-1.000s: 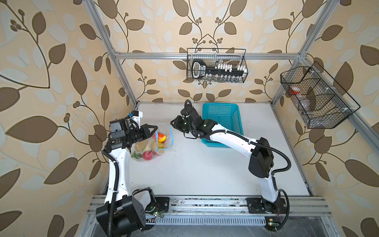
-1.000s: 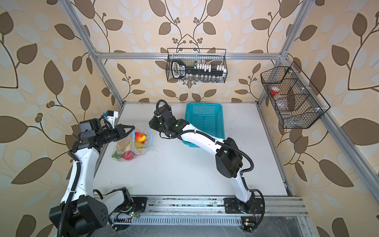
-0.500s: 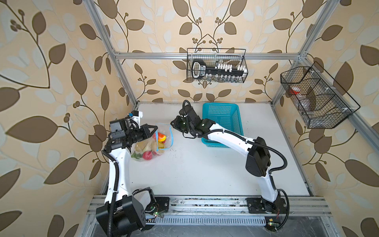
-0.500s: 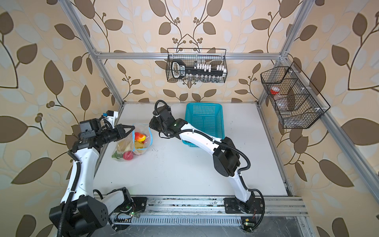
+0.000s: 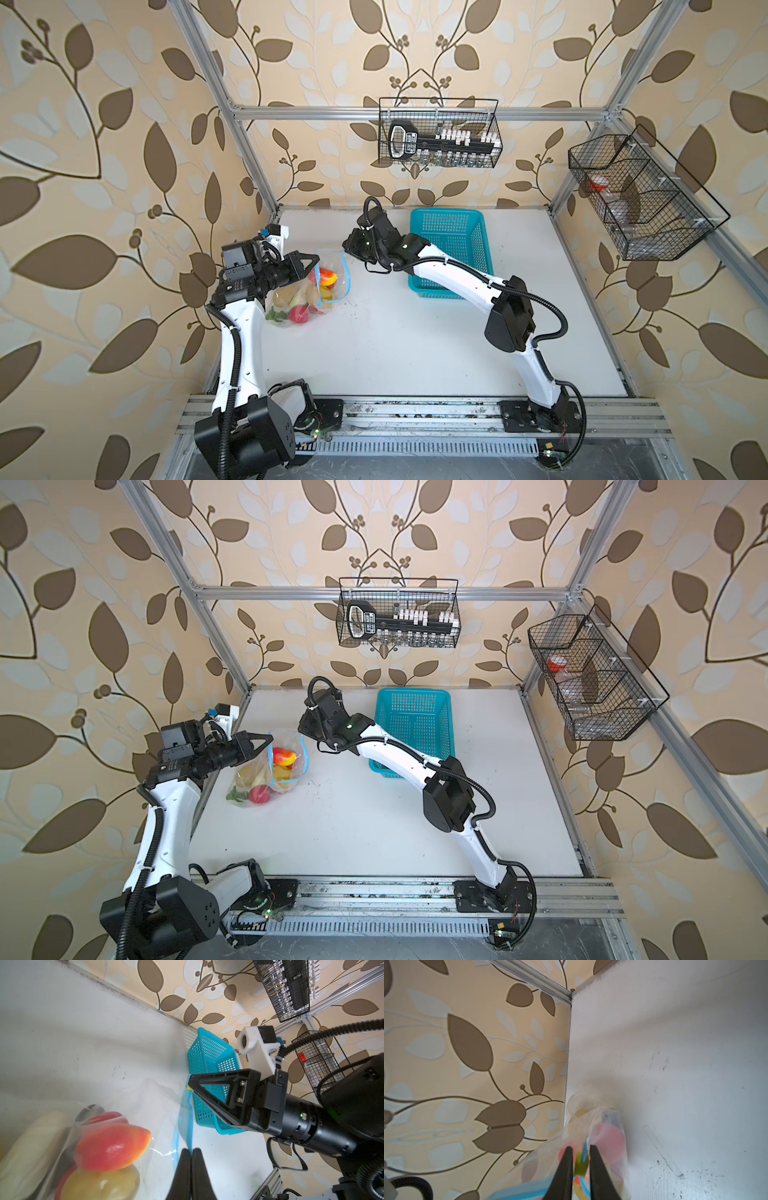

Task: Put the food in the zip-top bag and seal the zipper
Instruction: 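Grasp the bag's zipper end near the yellow slider with the right gripper, then release the bag edge with the left gripper and raise it toward the zipper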

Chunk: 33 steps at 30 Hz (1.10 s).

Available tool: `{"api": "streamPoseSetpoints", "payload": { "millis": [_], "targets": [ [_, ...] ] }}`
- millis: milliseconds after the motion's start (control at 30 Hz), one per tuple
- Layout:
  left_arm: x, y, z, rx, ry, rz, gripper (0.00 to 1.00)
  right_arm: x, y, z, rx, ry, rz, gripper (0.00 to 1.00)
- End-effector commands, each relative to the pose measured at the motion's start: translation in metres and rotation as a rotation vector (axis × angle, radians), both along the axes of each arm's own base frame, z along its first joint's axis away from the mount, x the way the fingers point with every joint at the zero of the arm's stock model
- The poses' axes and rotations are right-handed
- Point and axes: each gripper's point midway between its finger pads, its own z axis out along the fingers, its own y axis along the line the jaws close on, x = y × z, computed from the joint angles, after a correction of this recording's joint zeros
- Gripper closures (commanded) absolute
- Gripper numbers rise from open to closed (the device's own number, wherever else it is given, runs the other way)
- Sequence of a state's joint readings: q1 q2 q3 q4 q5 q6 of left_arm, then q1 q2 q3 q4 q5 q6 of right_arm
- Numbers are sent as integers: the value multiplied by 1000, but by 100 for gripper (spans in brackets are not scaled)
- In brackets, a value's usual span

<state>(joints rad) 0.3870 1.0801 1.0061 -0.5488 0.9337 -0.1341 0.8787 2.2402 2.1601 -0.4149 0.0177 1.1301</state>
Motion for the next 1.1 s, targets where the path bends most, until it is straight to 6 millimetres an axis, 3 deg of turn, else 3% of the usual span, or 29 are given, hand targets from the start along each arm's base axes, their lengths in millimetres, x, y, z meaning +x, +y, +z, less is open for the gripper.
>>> {"api": "streamPoseSetpoints", "payload": {
  "millis": [0,133,467,533,567,733,833,900,1067],
  "targets": [
    [0,-2,17,17,-67,-17,100,-1,1,-8,-12,28,-3,83],
    [-1,-2,18,17,-70,-17,100,-2,1,-8,-7,32,-3,81],
    [-1,-2,20,24,-72,-11,100,-2,4,-6,28,35,9,100],
    [-1,-1,20,22,-65,-2,99,-2,4,-4,29,27,17,100],
    [-1,-1,21,23,-65,-2,92,-1,3,-4,28,26,16,100],
    [1,5,26,54,-57,32,35,3,-1,-3,35,16,31,100],
    [3,13,29,101,-46,66,11,5,0,2,37,-11,60,100],
    [7,20,31,126,-30,101,1,8,1,6,39,-36,88,100],
    [15,37,38,243,16,121,1,17,-4,13,20,-77,154,100]
  ]
}}
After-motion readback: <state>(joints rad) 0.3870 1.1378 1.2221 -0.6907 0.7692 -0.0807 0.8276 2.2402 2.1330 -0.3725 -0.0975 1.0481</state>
